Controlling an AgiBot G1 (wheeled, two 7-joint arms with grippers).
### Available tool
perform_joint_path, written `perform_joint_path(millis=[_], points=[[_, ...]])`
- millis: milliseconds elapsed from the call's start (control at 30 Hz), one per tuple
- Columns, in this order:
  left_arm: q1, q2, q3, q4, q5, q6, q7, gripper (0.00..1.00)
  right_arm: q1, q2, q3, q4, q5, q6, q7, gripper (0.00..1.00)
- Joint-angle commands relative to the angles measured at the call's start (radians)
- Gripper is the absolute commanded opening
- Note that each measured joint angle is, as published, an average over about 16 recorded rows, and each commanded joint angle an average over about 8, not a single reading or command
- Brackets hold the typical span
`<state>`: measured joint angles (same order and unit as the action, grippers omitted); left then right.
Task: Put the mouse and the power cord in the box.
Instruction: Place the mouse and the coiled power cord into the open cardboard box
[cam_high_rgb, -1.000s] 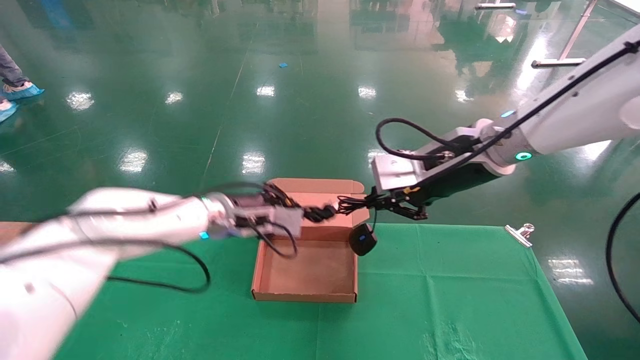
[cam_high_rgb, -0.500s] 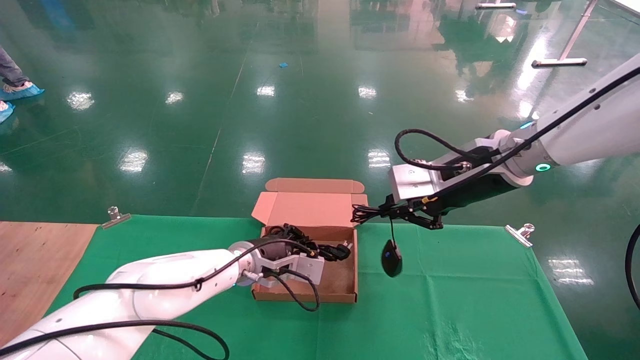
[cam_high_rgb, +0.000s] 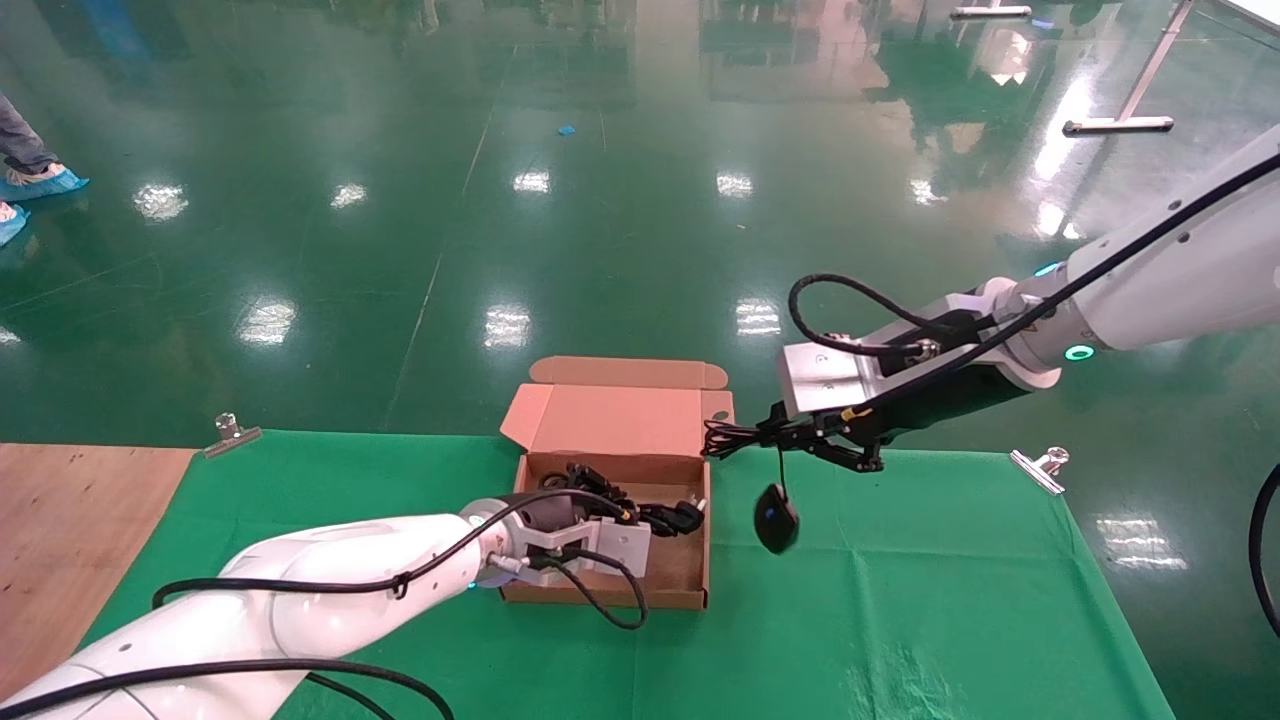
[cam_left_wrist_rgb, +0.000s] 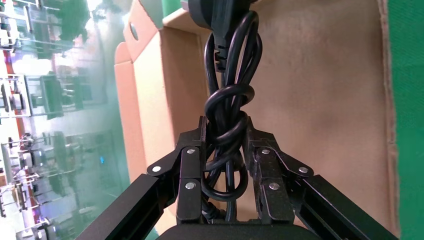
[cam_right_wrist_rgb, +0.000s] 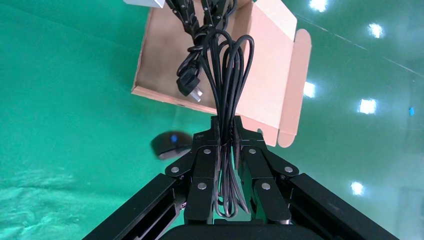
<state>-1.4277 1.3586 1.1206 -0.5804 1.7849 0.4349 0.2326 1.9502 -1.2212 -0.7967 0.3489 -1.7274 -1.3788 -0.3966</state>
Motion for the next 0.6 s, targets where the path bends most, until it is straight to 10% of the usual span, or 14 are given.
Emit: perform_joint_path(millis=[33, 600], points=[[-0.001, -0.001, 0.008, 0.002, -0.017, -0.003, 0.010, 1.00, -0.003, 0.000, 0.000, 0.000, 0.001, 0.001, 0.000, 0.00], [-0.052, -0.086, 0.007, -0.027, -0.177, 0.074, 0.071, 1.00, 0.011, -0.044, -0.001, 0.028, 0.002, 0.003, 0.031, 0.00]])
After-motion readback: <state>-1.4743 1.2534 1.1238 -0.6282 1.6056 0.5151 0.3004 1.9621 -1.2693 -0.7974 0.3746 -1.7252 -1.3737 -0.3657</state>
